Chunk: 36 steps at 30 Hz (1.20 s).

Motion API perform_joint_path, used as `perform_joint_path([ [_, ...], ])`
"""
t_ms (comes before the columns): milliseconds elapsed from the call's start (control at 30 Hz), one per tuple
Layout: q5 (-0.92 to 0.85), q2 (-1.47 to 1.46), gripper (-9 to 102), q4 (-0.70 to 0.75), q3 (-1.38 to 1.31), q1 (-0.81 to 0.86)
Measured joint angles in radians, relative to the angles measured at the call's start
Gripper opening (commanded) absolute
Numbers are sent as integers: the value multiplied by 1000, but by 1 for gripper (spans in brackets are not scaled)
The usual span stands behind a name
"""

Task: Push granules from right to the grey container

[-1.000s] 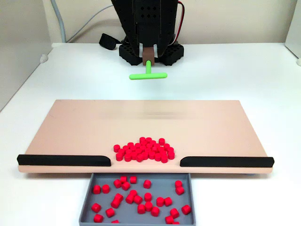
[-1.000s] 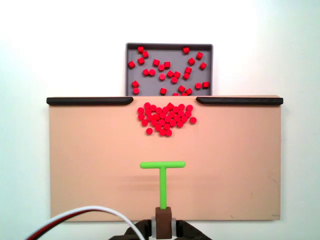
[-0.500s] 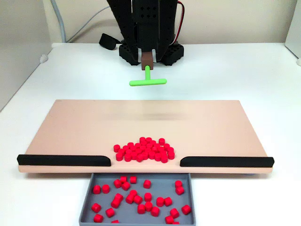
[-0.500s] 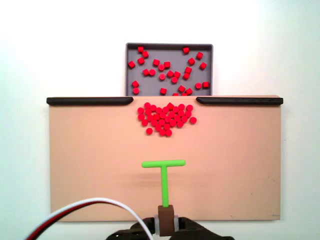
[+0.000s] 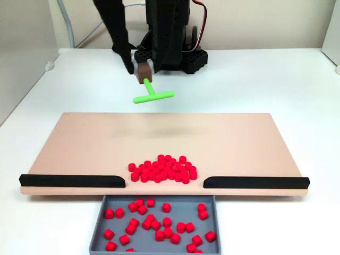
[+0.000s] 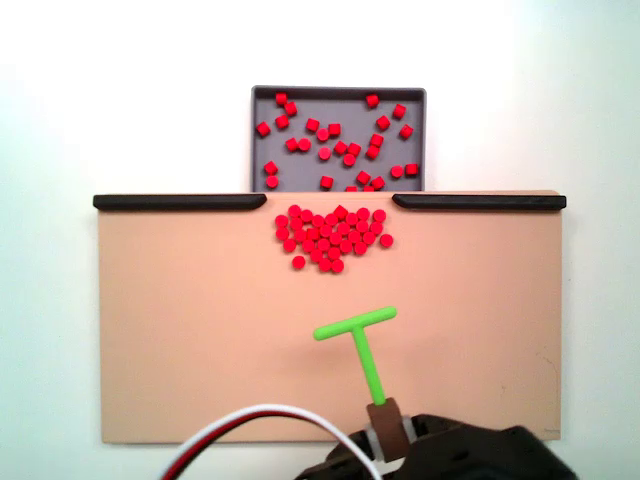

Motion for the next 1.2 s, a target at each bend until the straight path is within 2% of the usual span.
perform_joint_path([
  [200, -295, -97, 0, -2, -83, 97],
  [500, -836, -258, 0, -32, -225, 204],
  [667, -1042, -305, 0, -74, -245, 222],
  [900, -1193, -400, 0, -89, -341, 229],
  [1200, -1204, -482, 0, -89, -400, 229],
])
